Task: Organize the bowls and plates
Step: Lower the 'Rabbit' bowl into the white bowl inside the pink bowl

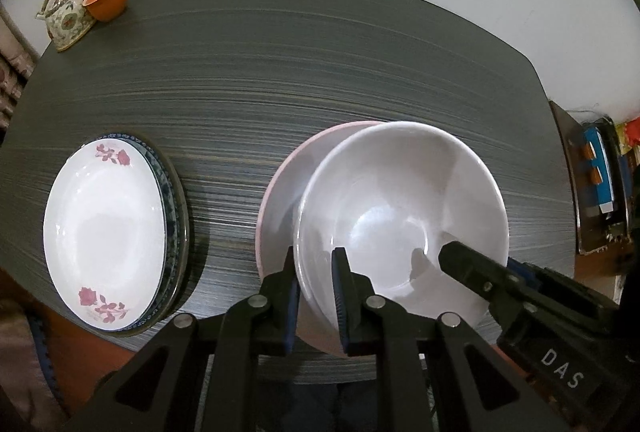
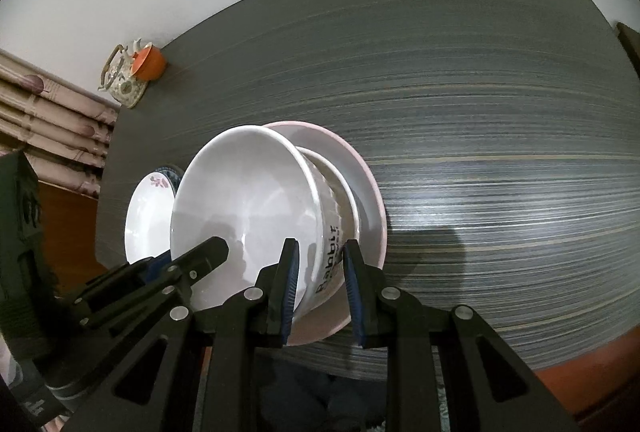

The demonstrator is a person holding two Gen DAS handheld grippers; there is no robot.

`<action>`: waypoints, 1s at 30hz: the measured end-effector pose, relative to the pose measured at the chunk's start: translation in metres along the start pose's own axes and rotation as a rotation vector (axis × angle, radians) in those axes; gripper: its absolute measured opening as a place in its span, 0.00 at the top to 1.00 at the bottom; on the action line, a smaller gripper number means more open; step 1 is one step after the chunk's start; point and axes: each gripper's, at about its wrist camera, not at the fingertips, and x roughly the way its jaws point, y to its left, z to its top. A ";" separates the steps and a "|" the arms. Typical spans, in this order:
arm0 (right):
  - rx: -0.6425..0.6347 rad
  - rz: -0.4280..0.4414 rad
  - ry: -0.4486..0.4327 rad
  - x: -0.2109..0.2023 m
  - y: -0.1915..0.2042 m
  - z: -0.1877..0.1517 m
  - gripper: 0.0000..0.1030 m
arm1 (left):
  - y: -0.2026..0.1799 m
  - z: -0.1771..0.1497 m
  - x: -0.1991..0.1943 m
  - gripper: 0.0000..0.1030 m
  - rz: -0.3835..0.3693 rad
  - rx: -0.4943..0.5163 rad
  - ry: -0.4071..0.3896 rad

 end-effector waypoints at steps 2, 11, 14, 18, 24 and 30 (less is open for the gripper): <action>-0.003 -0.002 0.005 0.002 0.000 0.000 0.79 | 0.001 0.001 0.001 0.85 0.002 -0.002 0.004; -0.018 -0.020 0.003 0.005 0.005 0.001 0.79 | 0.000 0.004 0.001 0.85 0.004 -0.008 0.007; -0.017 -0.017 0.004 0.006 0.007 0.001 0.77 | 0.001 0.004 0.002 0.85 0.003 -0.007 0.006; -0.024 -0.030 -0.011 0.006 0.011 0.001 0.75 | 0.002 0.003 0.002 0.85 -0.006 -0.007 0.003; -0.036 -0.025 -0.019 0.005 0.014 0.001 0.63 | 0.006 0.006 0.000 0.85 -0.011 -0.005 0.000; -0.049 -0.025 -0.016 0.007 0.014 0.002 0.59 | 0.009 0.011 -0.006 0.85 -0.010 -0.006 -0.019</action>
